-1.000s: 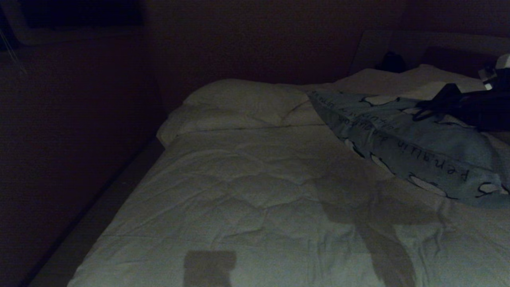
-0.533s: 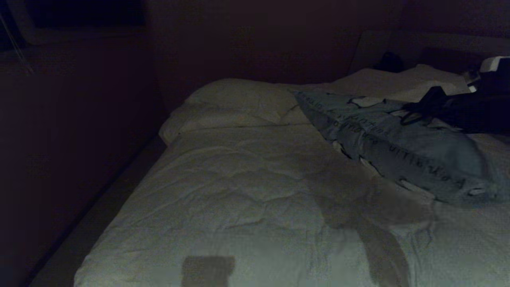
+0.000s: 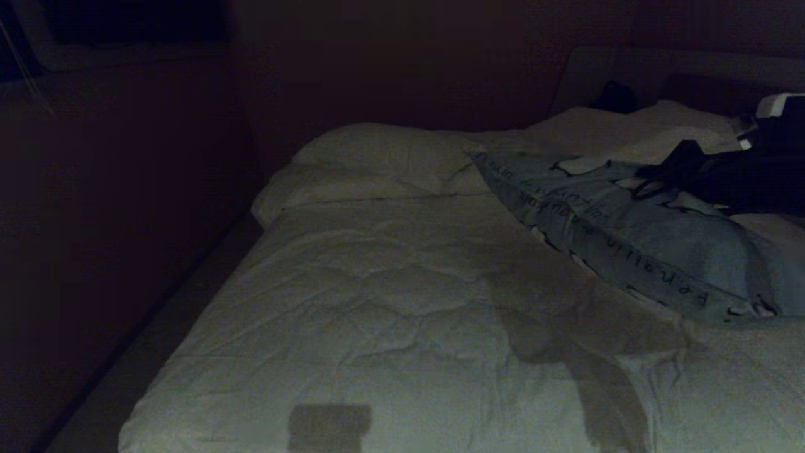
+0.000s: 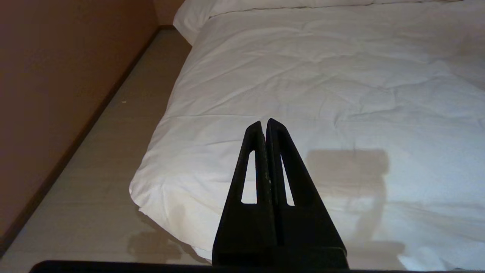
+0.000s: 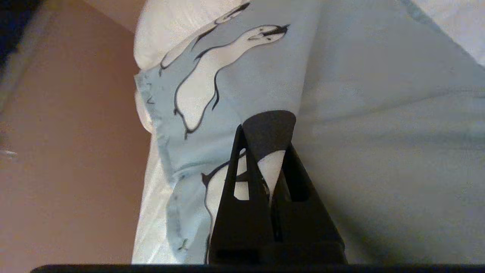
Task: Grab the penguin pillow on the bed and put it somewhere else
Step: Place the pillow at the end of the bed
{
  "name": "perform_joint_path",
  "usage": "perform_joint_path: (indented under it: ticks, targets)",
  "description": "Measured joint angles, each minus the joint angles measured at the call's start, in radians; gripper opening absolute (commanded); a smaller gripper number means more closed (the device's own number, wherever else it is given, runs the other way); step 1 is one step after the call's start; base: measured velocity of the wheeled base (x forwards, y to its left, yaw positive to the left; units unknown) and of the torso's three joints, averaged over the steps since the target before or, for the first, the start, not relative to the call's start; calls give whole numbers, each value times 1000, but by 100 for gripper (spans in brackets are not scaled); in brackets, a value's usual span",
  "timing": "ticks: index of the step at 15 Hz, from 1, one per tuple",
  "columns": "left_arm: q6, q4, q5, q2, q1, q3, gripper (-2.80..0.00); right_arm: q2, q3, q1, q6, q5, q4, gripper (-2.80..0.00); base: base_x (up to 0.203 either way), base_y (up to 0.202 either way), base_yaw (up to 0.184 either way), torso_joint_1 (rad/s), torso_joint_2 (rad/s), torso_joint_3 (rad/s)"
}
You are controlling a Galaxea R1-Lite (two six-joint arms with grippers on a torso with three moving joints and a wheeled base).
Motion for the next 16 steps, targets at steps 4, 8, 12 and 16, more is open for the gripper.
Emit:
perform_joint_path:
  ticks: [4,8,12,16]
  targets:
    - [-1,0,0,0,0,0,-280,13,0,50,-3,-11,-2,-280,0,0,0,0,0,0]
    - [0,0,0,0,0,0,-280,41,7,201,-39,-57,-1,-280,0,0,0,0,0,0]
    - [0,0,0,0,0,0,-280,105,7,379,-107,-172,-8,-280,0,0,0,0,0,0]
    - [0,0,0,0,0,0,-280,151,3,507,-187,-275,-66,-280,0,0,0,0,0,0]
